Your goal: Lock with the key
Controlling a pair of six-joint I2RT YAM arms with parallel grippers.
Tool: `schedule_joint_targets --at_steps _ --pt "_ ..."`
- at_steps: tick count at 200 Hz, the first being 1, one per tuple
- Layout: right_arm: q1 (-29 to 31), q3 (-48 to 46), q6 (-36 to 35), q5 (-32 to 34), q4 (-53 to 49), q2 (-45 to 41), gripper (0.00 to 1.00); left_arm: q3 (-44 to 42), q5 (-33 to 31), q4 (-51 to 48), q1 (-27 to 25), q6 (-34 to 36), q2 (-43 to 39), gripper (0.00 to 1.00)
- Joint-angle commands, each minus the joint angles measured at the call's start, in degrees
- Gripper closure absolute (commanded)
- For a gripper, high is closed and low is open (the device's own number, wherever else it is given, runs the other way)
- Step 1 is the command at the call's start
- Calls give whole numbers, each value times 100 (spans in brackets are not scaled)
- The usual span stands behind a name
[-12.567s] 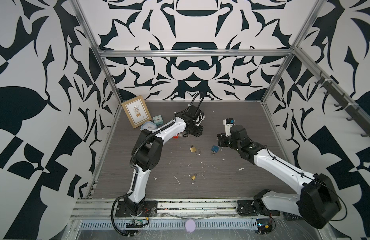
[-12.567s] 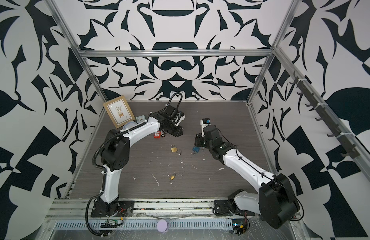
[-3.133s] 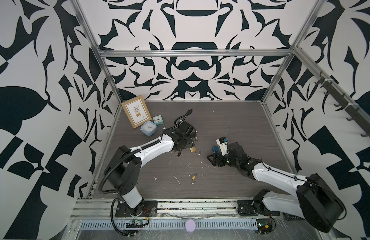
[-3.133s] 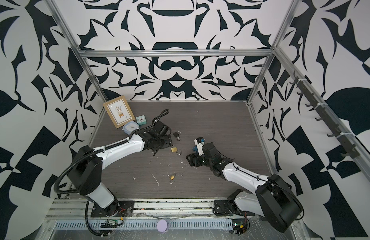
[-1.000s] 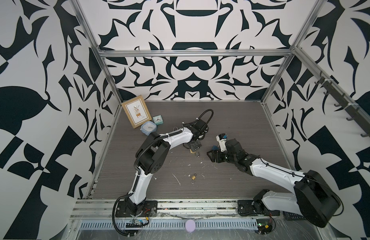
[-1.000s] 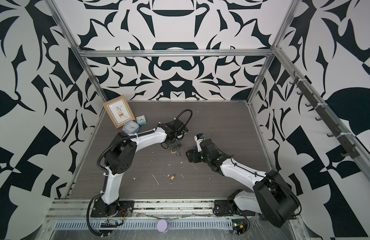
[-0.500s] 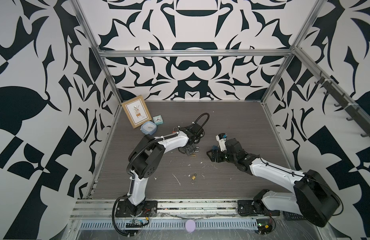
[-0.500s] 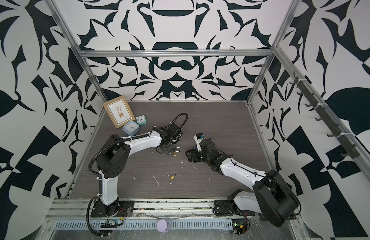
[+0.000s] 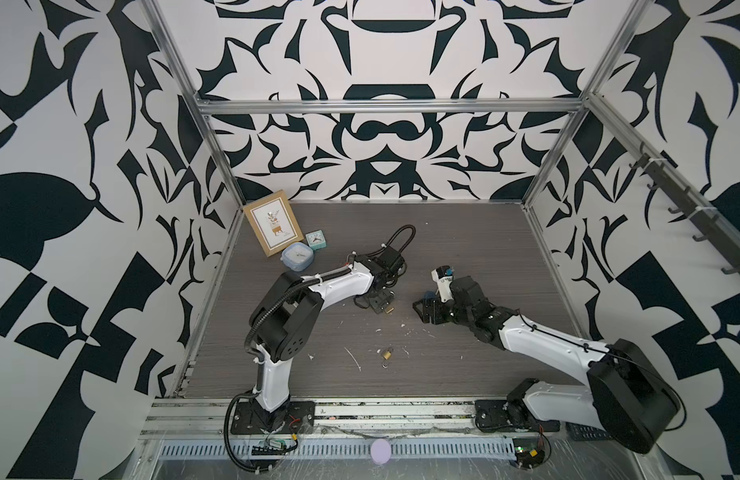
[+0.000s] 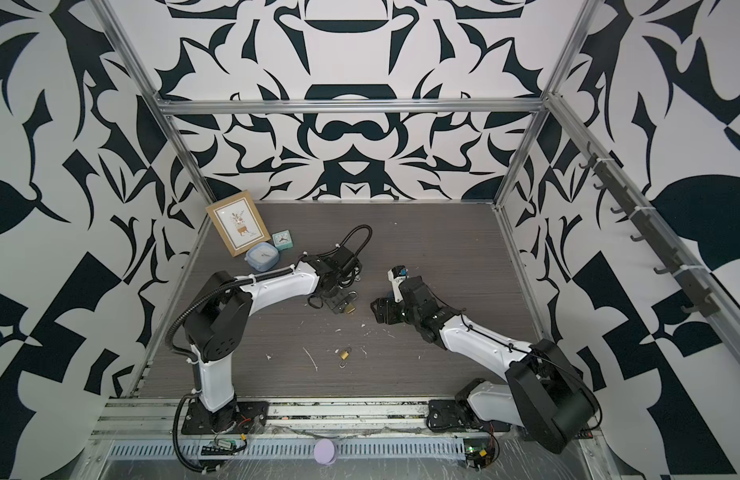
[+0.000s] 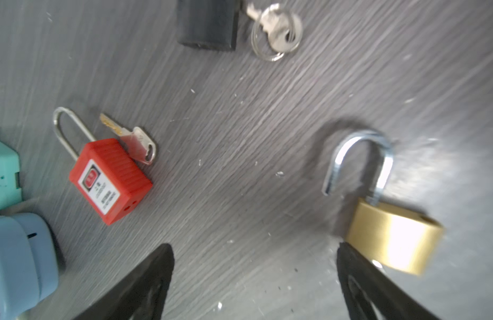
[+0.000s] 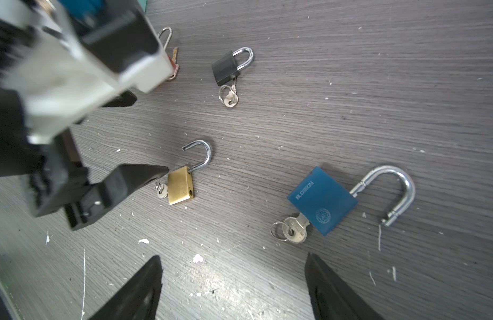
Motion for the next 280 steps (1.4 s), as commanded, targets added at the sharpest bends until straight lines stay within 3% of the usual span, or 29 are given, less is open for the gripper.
schedule_joint_targets --at_steps 1,33,101,231,244,280 --pt "29 95 67 61 95 -180 17 -33 947 -95 -16 -187 -693 8" --pt "30 -15 29 -133 456 -203 17 -354 1825 -177 -16 298 -1028 9" --pt "31 -127 -38 -287 723 -418 17 -338 2240 38 -12 -11 -363 10" --pt "28 84 -71 -337 639 -108 17 -69 2104 255 142 44 481 14" --pt "29 94 -64 -329 627 -85 17 -26 2129 202 142 53 525 22" --pt "34 115 -44 -294 622 -60 17 1 2142 78 142 96 564 29"
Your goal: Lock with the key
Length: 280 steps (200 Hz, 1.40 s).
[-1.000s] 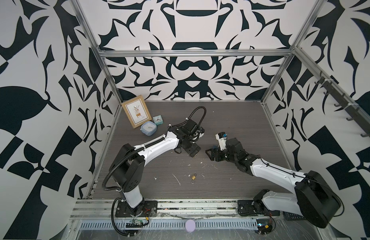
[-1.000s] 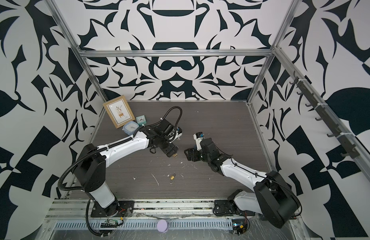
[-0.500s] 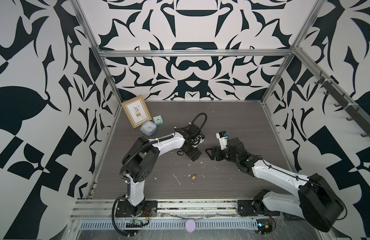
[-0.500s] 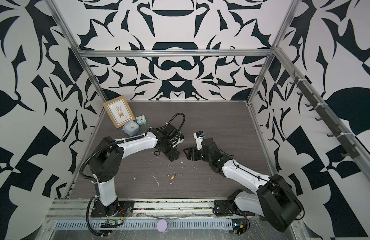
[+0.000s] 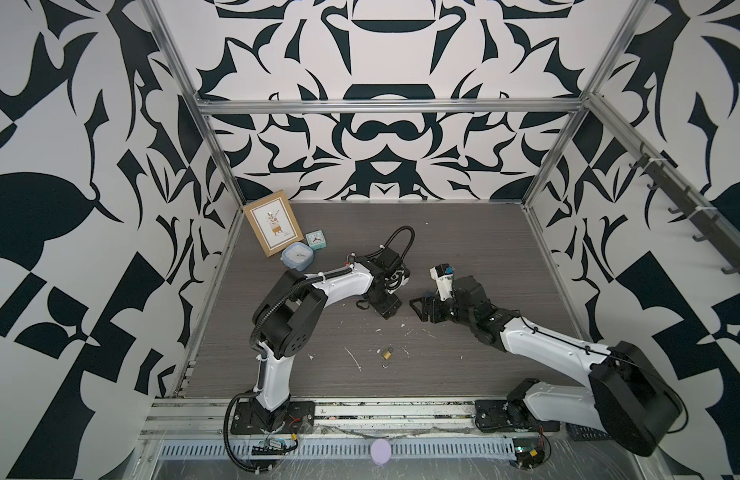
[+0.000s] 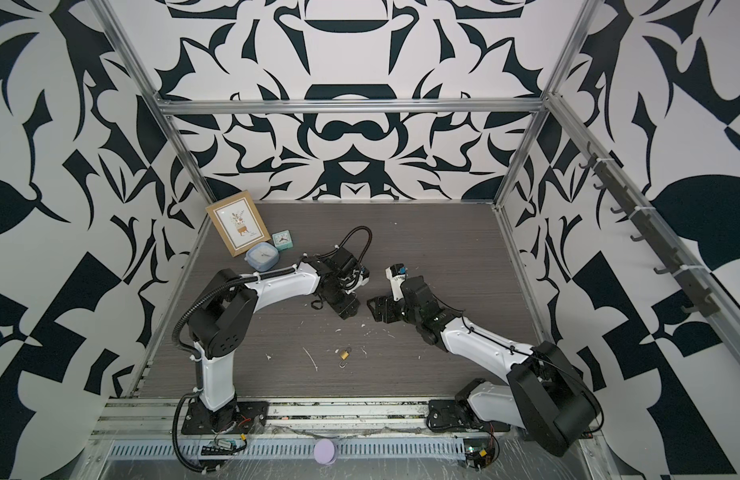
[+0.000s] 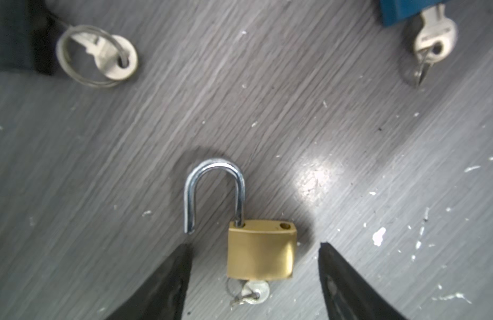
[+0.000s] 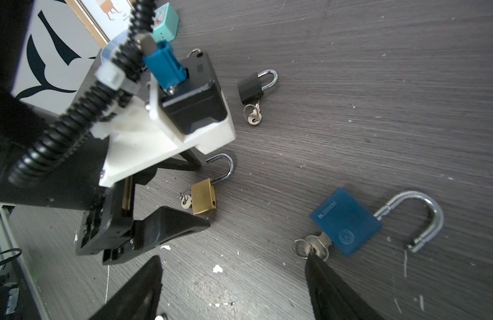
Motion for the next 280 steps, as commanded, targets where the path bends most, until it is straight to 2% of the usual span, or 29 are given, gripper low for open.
schedule_joint_targets --at_steps 1,68,213,280 --pt "31 223 -21 5 98 -9 17 95 93 -248 17 63 180 29" --pt "33 239 8 -15 89 18 17 48 16 -516 -13 112 65 30" --pt "35 83 36 51 56 -200 18 541 -254 -787 -214 -72 439 36" --pt "32 46 23 140 53 -271 17 693 -443 -943 -352 -2 620 43"
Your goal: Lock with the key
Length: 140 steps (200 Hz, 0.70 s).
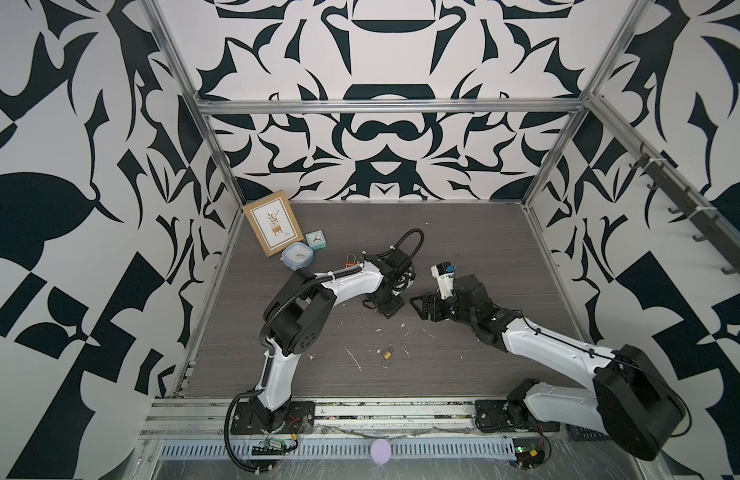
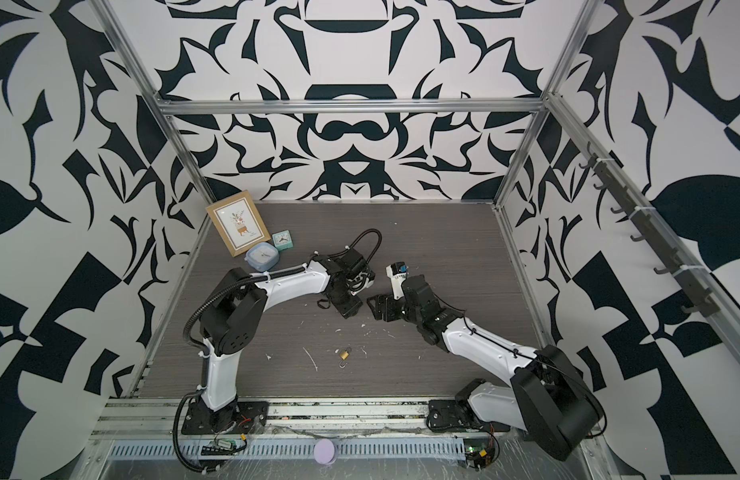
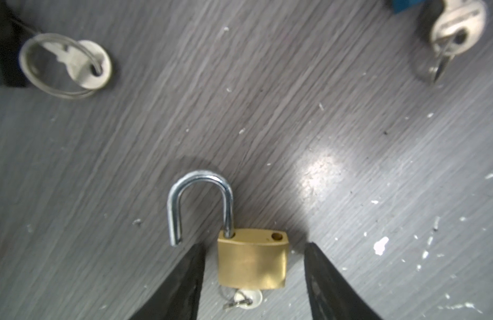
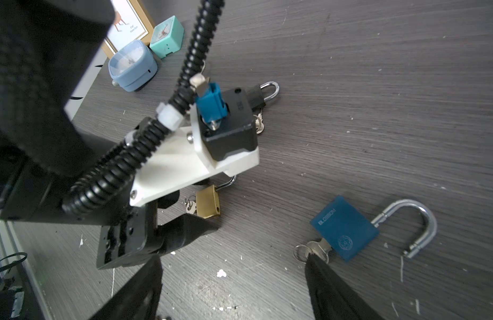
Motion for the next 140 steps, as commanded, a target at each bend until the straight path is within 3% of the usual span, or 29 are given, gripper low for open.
schedule_joint_targets --at_steps 1,71,140 --pt "30 8 22 94 71 -118 17 101 7 -313 -52 13 246 43" --pt "33 43 36 146 51 -126 17 -39 -70 -340 -61 54 166 59" --pt "12 536 281 683 -642 -242 17 -458 122 437 -61 223 -484 100"
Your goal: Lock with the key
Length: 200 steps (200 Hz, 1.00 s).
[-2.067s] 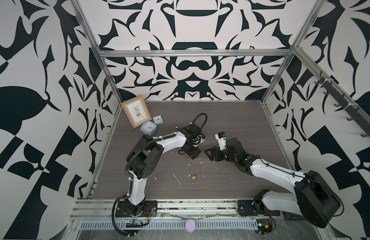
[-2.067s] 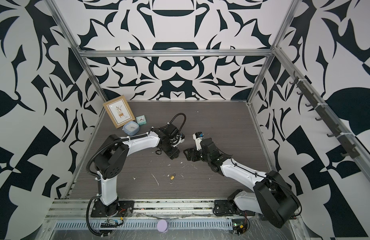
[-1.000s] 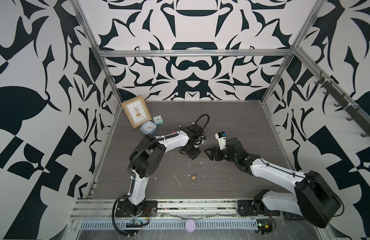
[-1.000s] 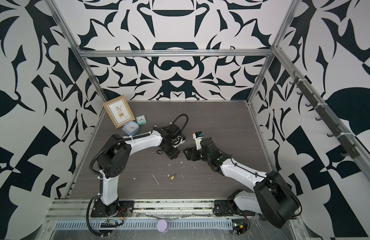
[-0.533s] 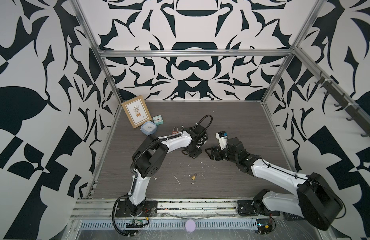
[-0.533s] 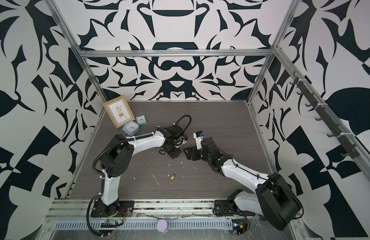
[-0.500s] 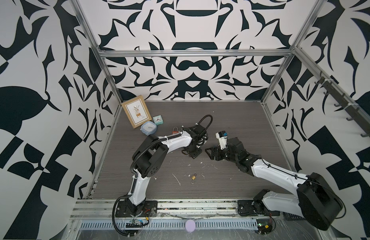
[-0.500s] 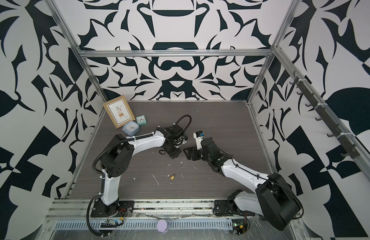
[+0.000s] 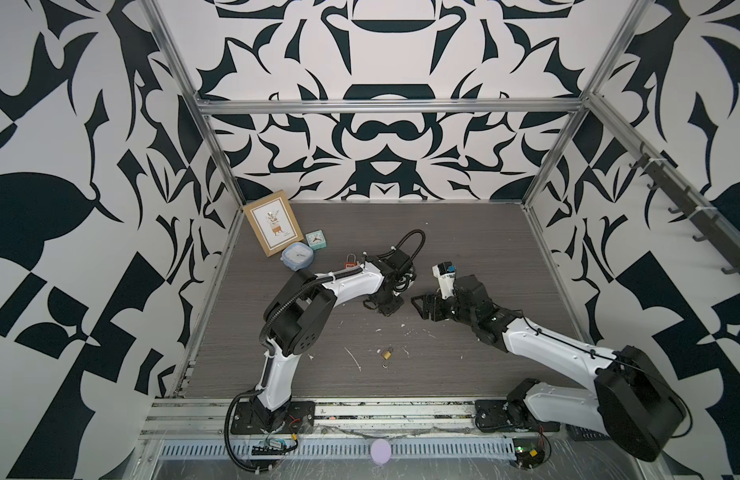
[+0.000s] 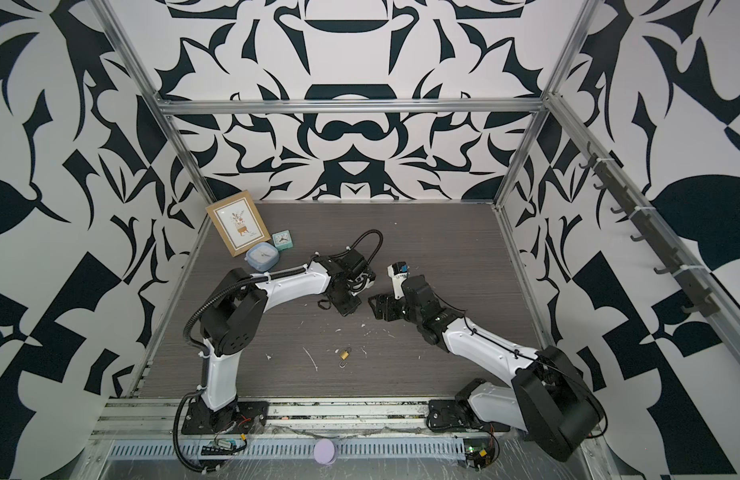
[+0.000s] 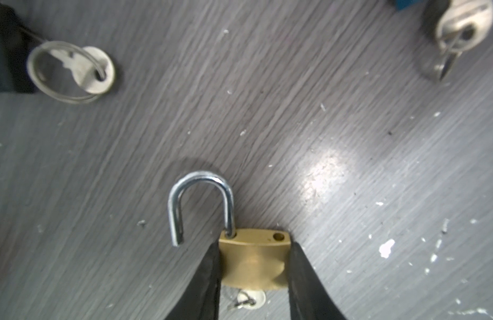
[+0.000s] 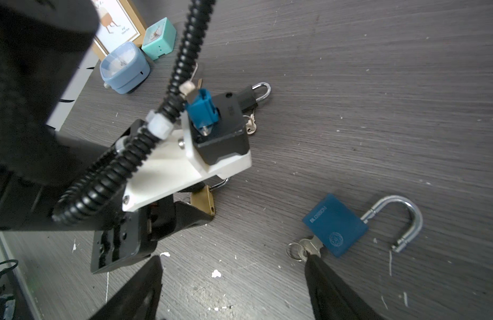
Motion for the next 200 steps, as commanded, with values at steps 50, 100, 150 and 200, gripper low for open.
schedule_joint_targets --at_steps 50,100,150,200 --pt "-208 1041 423 974 -1192 -309 17 -1206 288 1509 -33 867 -1715 100" --pt "-558 1409 107 382 -1350 -629 13 -2617 1269 3099 -28 2326 -3107 100" --pt "-667 1725 -577 -680 -1546 -708 10 -3629 2027 4197 -28 3560 -3795 100" --pt "-667 1931 -917 -2014 -1664 -380 11 -3573 2230 4077 -28 3717 -3816 100"
